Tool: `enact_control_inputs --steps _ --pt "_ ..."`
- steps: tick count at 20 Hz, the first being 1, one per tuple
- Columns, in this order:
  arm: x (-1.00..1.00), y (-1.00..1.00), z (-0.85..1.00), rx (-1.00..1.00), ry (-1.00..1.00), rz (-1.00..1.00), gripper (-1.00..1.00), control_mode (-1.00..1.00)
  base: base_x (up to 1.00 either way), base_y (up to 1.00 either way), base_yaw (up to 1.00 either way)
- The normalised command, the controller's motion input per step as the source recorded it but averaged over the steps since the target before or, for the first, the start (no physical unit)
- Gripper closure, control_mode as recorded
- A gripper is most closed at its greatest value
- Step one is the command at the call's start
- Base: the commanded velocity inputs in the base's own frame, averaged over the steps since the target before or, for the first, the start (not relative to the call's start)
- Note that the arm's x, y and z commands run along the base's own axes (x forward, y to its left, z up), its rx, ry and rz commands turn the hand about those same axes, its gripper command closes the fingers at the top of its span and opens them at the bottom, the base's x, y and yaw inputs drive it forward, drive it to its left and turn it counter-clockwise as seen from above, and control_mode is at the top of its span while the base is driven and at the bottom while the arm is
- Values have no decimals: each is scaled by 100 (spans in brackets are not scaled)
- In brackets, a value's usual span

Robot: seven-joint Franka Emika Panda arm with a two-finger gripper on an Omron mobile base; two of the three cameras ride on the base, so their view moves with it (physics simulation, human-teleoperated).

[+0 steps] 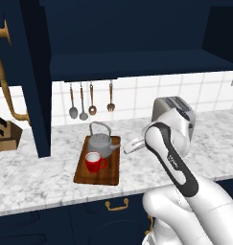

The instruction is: Pick the kettle from the counter and place it on the tray. Then pick the mug from the cabinet and place it on the tray. Then close the cabinet doors.

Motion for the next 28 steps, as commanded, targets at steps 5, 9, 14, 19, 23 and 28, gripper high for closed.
enact_control_inputs --steps 5,9,14,19,23,28 --pt "0 -63 14 2 1 -20 100 -100 0 0 0" --pt "0 -100 36 25 5 -44 100 -100 0 0 0" --pt "-2 -100 21 55 0 -18 100 -100 0 0 0" --pt "0 -91 12 54 0 -2 100 -100 0 0 0" --pt "-4 -70 12 36 0 -2 100 -100 0 0 0" --pt "-14 -84 20 18 -6 -18 100 -100 0 0 0"
